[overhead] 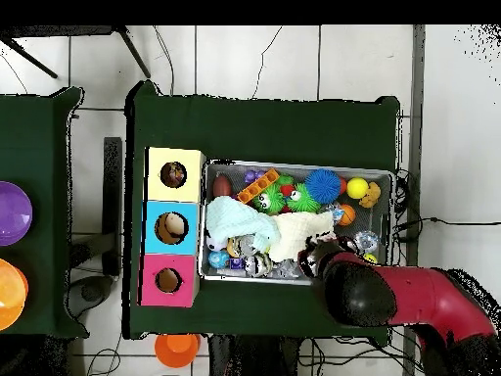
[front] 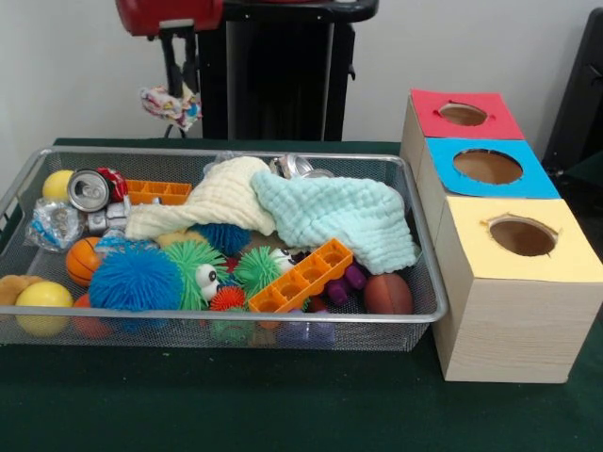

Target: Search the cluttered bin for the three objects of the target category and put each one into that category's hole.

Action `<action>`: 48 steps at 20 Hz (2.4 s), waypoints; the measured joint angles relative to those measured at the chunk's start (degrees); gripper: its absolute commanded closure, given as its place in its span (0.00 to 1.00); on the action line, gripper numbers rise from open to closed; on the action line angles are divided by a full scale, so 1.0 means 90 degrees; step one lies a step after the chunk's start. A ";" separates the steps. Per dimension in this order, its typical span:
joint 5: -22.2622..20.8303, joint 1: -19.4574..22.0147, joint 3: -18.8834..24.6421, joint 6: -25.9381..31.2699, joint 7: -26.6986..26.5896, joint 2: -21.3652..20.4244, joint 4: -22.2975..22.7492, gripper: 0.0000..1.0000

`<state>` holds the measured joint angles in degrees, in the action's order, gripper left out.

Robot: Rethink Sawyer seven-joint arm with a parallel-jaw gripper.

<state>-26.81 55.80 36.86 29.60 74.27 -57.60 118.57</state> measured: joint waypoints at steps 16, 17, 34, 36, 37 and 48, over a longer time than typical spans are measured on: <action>0.0618 -0.2611 -0.0958 -0.0089 0.0691 -0.0137 0.0021 1.00; 0.0666 -0.2785 -0.1062 -0.0105 0.0802 -0.0138 0.0001 1.00; 0.1242 -0.4789 -0.2818 -0.1128 0.2306 -0.0095 -0.0593 1.00; 0.1312 -0.5037 -0.3040 -0.1217 0.2447 -0.0027 -0.0725 1.00; 0.1387 -0.5313 -0.3284 -0.1283 0.2604 0.0071 -0.0884 1.00; 0.1926 -0.6641 -0.4508 -0.1508 0.3307 0.0977 -0.1823 1.00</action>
<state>-9.47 -3.96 -3.72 16.03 104.03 -48.81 102.16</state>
